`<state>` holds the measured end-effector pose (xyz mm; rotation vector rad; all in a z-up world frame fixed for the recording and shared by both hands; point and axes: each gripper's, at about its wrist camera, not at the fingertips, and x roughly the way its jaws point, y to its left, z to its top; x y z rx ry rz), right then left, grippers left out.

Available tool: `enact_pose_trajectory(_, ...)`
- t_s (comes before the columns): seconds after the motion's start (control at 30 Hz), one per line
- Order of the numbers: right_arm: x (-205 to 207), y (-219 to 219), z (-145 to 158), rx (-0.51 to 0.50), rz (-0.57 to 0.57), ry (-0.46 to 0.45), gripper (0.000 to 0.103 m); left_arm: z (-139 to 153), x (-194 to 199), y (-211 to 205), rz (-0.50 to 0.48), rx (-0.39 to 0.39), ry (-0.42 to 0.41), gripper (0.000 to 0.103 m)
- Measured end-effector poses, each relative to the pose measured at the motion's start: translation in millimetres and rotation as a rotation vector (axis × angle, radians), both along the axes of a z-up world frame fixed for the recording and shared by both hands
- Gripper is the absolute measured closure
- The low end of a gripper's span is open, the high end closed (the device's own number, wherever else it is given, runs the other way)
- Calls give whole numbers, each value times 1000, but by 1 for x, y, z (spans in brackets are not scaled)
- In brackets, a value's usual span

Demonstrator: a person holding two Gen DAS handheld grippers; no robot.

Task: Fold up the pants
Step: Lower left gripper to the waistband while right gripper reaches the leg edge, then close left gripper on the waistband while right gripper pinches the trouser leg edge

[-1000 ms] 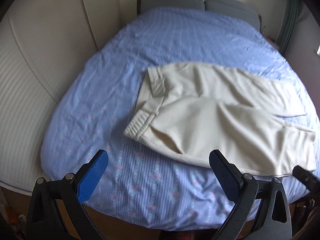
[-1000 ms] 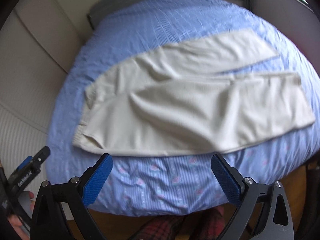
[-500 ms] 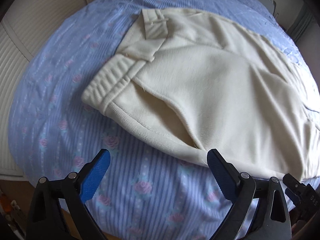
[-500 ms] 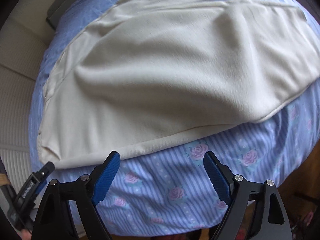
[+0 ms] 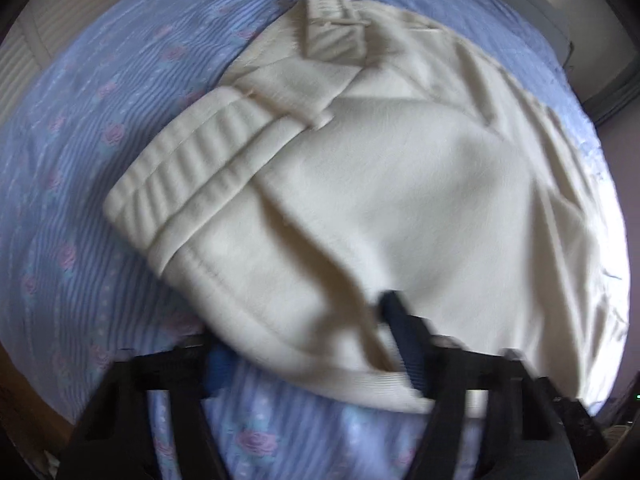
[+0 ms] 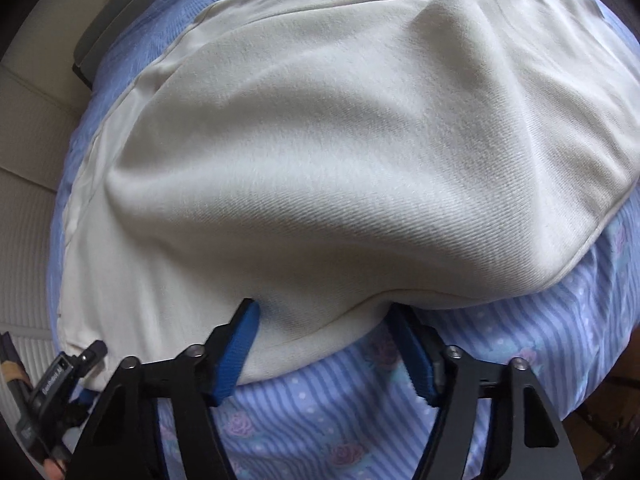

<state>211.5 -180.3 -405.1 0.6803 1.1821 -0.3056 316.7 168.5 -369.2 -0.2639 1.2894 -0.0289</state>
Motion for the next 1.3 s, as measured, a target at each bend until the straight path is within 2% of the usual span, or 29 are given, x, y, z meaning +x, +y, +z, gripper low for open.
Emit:
enact_pose_trajectory(0.07,0,-4,6,-13,19,0,73,10,1,-2,-1,-2,-4,77)
enact_pose_trajectory(0.13,-1,-12,14,4,42,-3,87,25,-2,-2,1,5,-14,84)
enact_pose_trajectory(0.23,-13,-19,34,74,26,-28,88,47,-5,0,5,22,-35,89)
enact_pose_trajectory(0.3,-21,-15,45,59,38,-40,87,53,-10,0,-3,40,-41,89)
enact_pose_trajectory(0.33,-25,-12,49,27,45,-34,79,57,-11,-1,-8,50,-48,89)
enact_pose_trajectory(0.37,-26,-10,49,12,42,-16,54,56,-7,-3,-12,57,-50,90)
enact_pose_trajectory(0.4,-30,-9,47,14,36,4,41,55,-6,-4,-18,65,-51,90)
enact_pose_trajectory(0.43,-32,-8,43,36,25,2,32,53,-5,-3,-20,72,-44,91)
enact_pose_trajectory(0.53,-38,-16,19,174,-37,13,32,53,-1,-9,-18,79,-54,92)
enact_pose_trajectory(0.63,-46,-18,-1,287,-119,6,32,64,0,-11,-21,99,-101,93)
enact_pose_trajectory(0.9,-24,-28,-8,255,-155,-76,32,83,7,-13,-32,118,-153,93)
enact_pose_trajectory(0.93,-20,-30,-8,253,-156,-70,39,84,8,-13,-37,122,-157,93)
enact_pose_trajectory(0.97,-17,-33,-7,245,-156,-60,57,86,8,-13,-40,124,-157,93)
enact_pose_trajectory(1.03,-15,-37,5,227,-118,-68,84,89,6,-14,-44,126,-153,94)
enact_pose_trajectory(1.13,-31,-39,49,183,-64,-101,89,100,1,-15,-47,135,-159,94)
enact_pose_trajectory(1.23,-41,-44,113,134,-23,-169,90,117,-5,-13,-37,131,-174,95)
enact_pose_trajectory(1.3,-42,-41,141,78,32,-167,90,124,-6,-13,-30,122,-175,95)
